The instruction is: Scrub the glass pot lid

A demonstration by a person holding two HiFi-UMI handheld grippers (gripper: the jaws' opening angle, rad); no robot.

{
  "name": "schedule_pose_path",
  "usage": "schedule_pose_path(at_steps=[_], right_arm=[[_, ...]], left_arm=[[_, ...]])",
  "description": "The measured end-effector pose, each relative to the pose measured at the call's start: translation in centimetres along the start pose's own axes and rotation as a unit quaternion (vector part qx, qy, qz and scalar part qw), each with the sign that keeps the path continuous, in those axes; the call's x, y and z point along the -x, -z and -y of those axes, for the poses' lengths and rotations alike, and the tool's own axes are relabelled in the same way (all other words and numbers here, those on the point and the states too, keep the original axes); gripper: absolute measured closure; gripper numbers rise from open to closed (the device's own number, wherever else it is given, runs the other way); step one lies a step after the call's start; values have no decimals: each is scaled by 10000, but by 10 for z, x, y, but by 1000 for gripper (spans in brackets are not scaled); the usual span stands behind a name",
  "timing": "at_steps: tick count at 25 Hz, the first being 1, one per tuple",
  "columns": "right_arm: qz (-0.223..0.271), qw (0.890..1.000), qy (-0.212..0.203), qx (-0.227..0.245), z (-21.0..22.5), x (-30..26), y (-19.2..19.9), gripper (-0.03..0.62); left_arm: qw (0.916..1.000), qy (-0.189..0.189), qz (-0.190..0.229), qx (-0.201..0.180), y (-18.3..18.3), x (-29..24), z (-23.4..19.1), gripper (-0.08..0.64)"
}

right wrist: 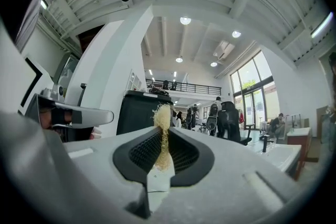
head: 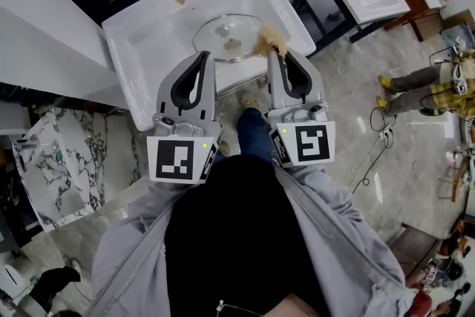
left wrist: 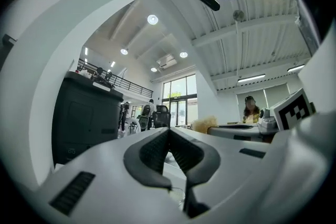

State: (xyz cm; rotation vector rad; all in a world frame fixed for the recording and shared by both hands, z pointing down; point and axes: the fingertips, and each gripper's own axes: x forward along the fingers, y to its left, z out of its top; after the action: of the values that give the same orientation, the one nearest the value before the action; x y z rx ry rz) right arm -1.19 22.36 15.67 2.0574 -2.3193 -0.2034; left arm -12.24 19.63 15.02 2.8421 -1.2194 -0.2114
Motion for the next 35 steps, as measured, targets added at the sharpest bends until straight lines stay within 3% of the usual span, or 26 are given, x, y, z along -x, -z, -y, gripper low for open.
schedule_pose_path(at_steps=[7, 16, 25, 35], right_arm=[[58, 9954, -950, -119, 15, -83, 12, 561], [2, 9810, -1939, -105, 59, -175, 27, 561], [-89, 9611, -2753, -221, 91, -229, 56, 561], [-397, 9470, -3173, -296, 75, -253, 90, 561]], left_arm=[[9959, -891, 71, -126, 1, -51, -38, 557], [9813, -1916, -35, -198, 10, -131, -71, 555], [9690, -2446, -47, -340, 25, -190, -76, 557], [9608, -2722, -370, -378, 50, -194, -101, 557]])
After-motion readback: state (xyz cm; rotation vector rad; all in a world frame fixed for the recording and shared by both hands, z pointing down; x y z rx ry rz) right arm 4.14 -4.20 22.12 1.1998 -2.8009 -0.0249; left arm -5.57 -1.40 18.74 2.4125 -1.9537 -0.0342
